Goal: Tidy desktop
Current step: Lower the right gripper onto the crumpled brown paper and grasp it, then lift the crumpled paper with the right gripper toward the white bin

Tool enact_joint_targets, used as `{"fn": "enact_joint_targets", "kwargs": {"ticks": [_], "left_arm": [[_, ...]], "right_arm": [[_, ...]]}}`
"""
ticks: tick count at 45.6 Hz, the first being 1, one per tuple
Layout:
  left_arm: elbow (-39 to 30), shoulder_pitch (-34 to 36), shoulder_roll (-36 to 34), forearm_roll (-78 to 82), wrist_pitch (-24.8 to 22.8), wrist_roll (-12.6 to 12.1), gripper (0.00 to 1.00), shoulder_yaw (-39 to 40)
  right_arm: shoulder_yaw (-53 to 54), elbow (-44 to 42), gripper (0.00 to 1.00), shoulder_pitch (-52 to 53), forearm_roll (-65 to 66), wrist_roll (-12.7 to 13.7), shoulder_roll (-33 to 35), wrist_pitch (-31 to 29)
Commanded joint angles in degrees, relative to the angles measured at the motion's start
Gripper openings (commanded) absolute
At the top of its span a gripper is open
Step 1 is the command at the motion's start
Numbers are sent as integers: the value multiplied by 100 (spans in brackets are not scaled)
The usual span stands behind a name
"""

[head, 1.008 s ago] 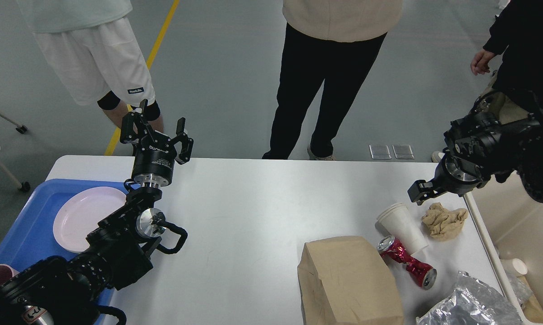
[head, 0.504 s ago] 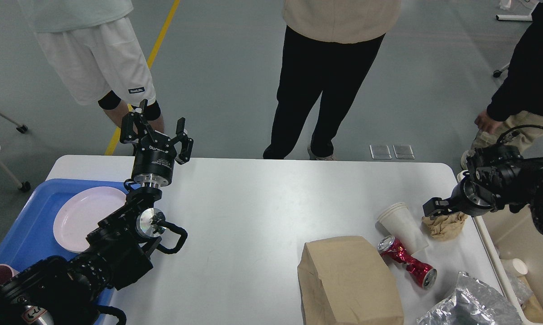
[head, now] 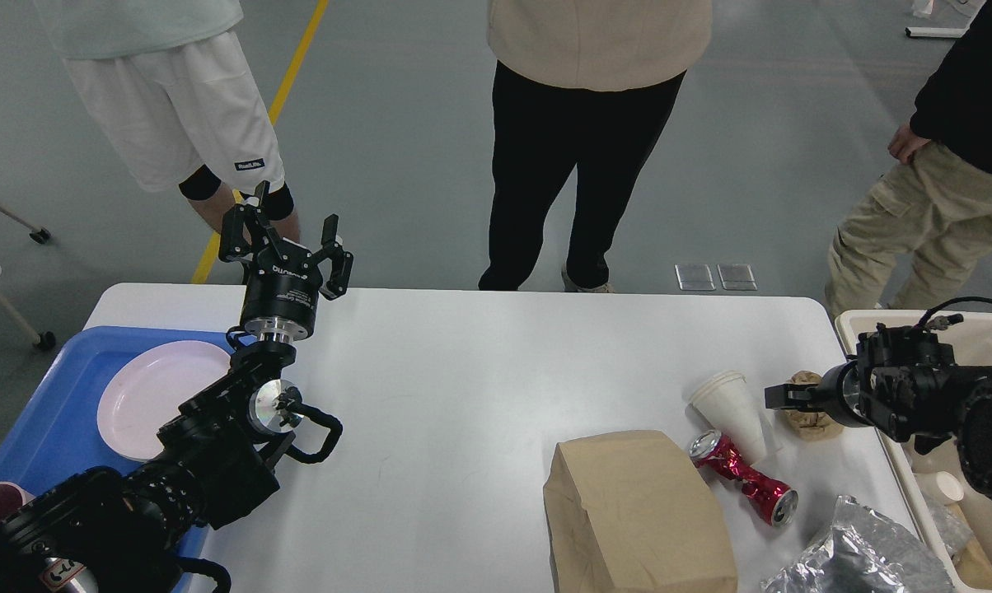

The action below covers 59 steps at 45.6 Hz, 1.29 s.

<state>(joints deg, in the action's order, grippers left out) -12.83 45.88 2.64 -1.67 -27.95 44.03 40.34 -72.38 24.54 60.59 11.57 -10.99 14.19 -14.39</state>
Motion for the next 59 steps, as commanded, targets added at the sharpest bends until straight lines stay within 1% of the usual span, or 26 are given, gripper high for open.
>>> {"fn": "enact_joint_targets", "kwargs": {"ticks": [1, 3, 4, 6, 9, 11, 15, 18, 20, 21, 23, 27, 31, 42, 44, 46, 47, 50, 59], "left_arm": [[0, 0, 0, 0, 0, 0, 97, 0], [0, 0, 0, 0, 0, 0, 97, 0], [0, 0, 0, 0, 0, 0, 97, 0], [0, 0, 0, 0, 0, 0, 97, 0], [0, 0, 0, 0, 0, 0, 97, 0], [0, 0, 0, 0, 0, 0, 97, 0], [0, 0, 0, 0, 0, 0, 97, 0], [0, 0, 0, 0, 0, 0, 97, 0], [0, 0, 0, 0, 0, 0, 97, 0], [0, 0, 0, 0, 0, 0, 97, 0], [0, 0, 0, 0, 0, 0, 97, 0], [0, 0, 0, 0, 0, 0, 97, 0], [0, 0, 0, 0, 0, 0, 97, 0], [0, 0, 0, 0, 0, 0, 97, 0], [0, 0, 0, 0, 0, 0, 97, 0], [0, 0, 0, 0, 0, 0, 97, 0], [0, 0, 0, 0, 0, 0, 97, 0], [0, 0, 0, 0, 0, 0, 97, 0], [0, 0, 0, 0, 0, 0, 97, 0]], "right_arm": [[5, 16, 98, -83, -32, 0, 39, 138], [14, 16, 93, -91, -41, 0, 101, 155], [14, 7, 88, -91, -32, 0, 136, 156], [22, 16, 74, -91, -32, 0, 180, 156], [31, 51, 49, -74, -32, 0, 198, 103], [40, 77, 37, -65, -50, 0, 198, 68], [49, 130, 24, -39, -120, 0, 198, 24], [49, 200, 17, 5, -208, 0, 198, -116], [75, 209, 13, 49, -278, -9, 198, -327], [92, 209, 7, 110, -304, -9, 207, -545], [110, 209, 0, 224, -313, -9, 207, -897], [110, 209, 0, 505, -322, -9, 215, -1601], [93, 209, 0, 761, -331, -9, 224, -2085], [-30, 218, 0, 1411, -384, -9, 312, -2340], [-57, 253, 0, 1586, -384, -9, 391, -2498], [-92, 288, 0, 1806, -375, -9, 479, -2796], [-135, 297, 0, 2068, -375, -9, 584, -3241], [-206, 306, 0, 2474, -375, -9, 760, -4017], [-671, 350, 0, 3573, -340, -44, 1147, -4061]]}}
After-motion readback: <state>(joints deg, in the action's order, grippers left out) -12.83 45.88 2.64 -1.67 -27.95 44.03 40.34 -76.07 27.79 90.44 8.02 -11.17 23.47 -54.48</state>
